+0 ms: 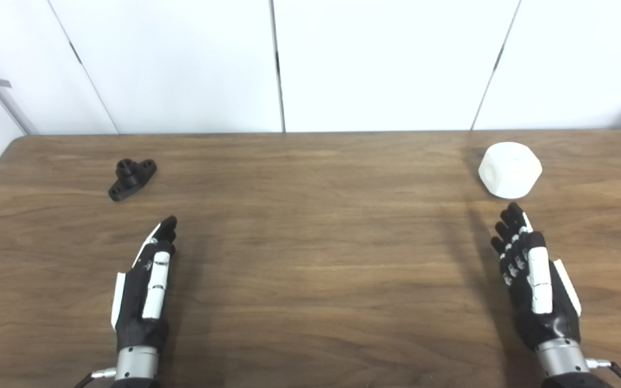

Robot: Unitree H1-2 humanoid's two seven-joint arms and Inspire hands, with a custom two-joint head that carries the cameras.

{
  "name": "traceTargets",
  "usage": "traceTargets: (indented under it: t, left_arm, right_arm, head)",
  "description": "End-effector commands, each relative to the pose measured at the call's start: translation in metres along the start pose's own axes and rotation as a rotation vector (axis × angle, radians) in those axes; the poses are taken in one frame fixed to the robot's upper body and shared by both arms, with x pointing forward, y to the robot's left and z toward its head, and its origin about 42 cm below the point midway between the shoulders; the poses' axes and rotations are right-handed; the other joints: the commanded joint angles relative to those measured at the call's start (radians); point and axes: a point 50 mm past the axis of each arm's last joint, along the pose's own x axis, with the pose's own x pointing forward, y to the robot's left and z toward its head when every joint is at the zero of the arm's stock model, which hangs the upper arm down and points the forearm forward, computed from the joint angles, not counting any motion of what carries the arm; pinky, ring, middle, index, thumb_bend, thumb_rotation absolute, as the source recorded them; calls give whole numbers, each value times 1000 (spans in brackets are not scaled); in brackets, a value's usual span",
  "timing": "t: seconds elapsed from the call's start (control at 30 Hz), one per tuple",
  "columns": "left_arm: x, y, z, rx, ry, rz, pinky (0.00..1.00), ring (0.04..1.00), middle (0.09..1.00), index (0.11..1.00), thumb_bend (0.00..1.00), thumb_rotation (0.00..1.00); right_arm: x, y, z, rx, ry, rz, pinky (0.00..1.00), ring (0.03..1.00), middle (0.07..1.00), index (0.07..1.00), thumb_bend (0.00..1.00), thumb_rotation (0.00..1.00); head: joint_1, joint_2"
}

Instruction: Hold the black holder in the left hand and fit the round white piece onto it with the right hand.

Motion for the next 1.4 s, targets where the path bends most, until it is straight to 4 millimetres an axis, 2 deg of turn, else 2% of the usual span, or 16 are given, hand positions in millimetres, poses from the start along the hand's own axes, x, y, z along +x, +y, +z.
traceTargets:
  t: [0.0,0.17,0.4,0.53,0.6,0.67,0.77,0.9,0.97,1.13,1.37]
  left_arm:
    - [-7,-3,1,-12,-14,12,986,956,932,866,301,708]
    - [-6,-2,0,2,-14,2,994,963,935,874,300,748]
    - [-5,-4,0,-5,-12,1,991,963,934,871,303,724]
    - [-6,-8,0,-1,-14,-9,979,952,926,859,305,699]
    - [-7,-11,0,18,-6,-34,996,966,950,892,305,805]
    - [-7,-15,-2,14,-7,-37,996,966,956,899,303,810]
    - [-8,-22,-4,6,0,-35,1000,977,957,894,308,762]
    - [-10,-26,-8,21,14,-34,1000,990,962,893,326,762]
    - [-10,-27,-11,33,7,-41,1000,997,964,892,355,766]
    - [-11,-32,-15,37,18,-40,1000,1000,968,901,351,766]
    - [-13,-38,-22,42,50,-42,1000,1000,973,910,420,764]
  right_arm:
    - [1,2,11,-3,-63,9,1000,1000,1000,1000,537,1000]
    - [2,3,10,2,-68,8,1000,1000,1000,1000,538,1000]
    - [3,1,9,3,-67,15,1000,1000,1000,1000,540,1000]
    - [4,-4,9,9,-73,4,1000,1000,1000,999,543,1000]
    - [4,-7,8,9,-72,-1,1000,1000,1000,989,562,1000]
    - [4,-10,7,4,-70,3,1000,1000,1000,989,559,1000]
    - [4,-14,4,-2,-60,5,1000,1000,1000,995,540,1000]
    - [5,-17,1,1,-53,4,1000,1000,1000,1000,512,1000]
    - [4,-19,-1,3,-49,5,1000,1000,1000,1000,522,1000]
    - [4,-22,-7,8,-44,11,1000,1000,1000,1000,576,1000]
    - [8,-26,-16,-7,-58,20,1000,1000,1000,1000,596,1000]
  head:
    - [1,1]
    - [2,-1]
    - [11,1]
    - [64,-6]
    - [90,-12]
    - [140,-29]
    - [177,-47]
    - [209,-64]
    - [224,-80]
    - [252,-115]
    - [304,-166]
